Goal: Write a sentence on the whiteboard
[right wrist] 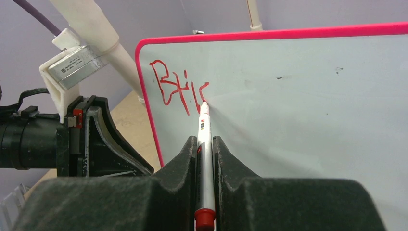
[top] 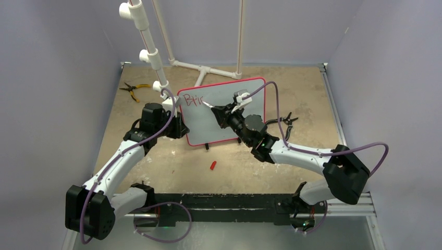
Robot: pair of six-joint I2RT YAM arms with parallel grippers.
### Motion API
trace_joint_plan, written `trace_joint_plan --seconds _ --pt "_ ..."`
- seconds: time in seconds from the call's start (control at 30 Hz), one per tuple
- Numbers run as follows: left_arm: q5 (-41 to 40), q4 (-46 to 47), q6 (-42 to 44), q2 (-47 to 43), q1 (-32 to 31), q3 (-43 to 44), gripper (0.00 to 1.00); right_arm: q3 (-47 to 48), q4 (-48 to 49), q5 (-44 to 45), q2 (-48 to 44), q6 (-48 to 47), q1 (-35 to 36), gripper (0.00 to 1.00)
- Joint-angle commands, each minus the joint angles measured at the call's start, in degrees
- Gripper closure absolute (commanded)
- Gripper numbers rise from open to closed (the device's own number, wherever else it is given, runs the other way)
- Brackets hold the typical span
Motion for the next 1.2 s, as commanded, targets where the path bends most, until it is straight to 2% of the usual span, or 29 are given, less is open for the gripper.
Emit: trace_joint_plan --seconds 0.0,0.73,1.17 --pt "0.2 1.8 -0.2 0.0 0.3 0.1 0.79 0.0 -0.1 3.0 -2.4 -1.0 -0.4 1.00" --pt "0.2 1.8 -0.2 -0.2 0.3 0.1 0.79 3.7 1.8 2.7 -1.7 -2.7 -0.3 1.00" --pt "0.4 1.8 -0.2 -0.3 0.3 0.1 0.79 -1.0 -0.4 4.3 -2.7 -0.5 -0.4 1.00"
